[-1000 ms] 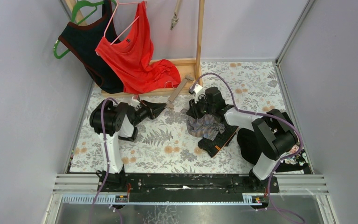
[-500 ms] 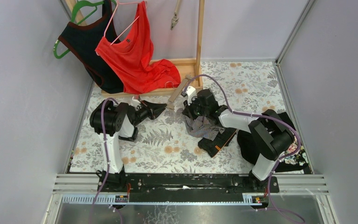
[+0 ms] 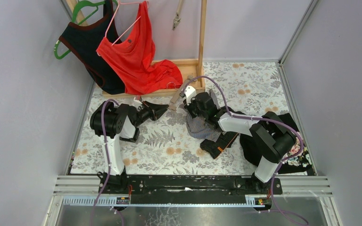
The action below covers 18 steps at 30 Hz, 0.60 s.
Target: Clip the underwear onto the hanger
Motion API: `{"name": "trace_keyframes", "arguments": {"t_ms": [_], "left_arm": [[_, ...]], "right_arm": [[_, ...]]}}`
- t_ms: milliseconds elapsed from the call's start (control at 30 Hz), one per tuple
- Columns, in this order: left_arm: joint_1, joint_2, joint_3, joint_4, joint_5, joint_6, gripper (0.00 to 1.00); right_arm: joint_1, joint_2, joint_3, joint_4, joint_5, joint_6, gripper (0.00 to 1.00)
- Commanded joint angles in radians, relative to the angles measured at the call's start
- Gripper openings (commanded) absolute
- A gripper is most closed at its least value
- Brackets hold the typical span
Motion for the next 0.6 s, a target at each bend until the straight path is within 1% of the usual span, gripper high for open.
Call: {"name": "trace_keyframes", "arguments": {"t_ms": [0, 200, 567], "left_arm": [[-0.007, -0.018, 0.011, -0.037, 0.029, 0.021, 0.0], [-0.008, -0.021, 0.016, -0.038, 0.025, 0.004, 0.0], [-0.013, -0.021, 0.024, -0.042, 0.022, -0.008, 0.0]], "right_arm": [[0.02, -0.043, -0.008, 0.1, 0.087, -0.039, 0.0], [0.036, -0.041, -0.014, 0.138, 0.094, -0.052, 0.0], [0.072, -0.025, 0.009, 0.147, 0.059, -0.067, 0.0]]}}
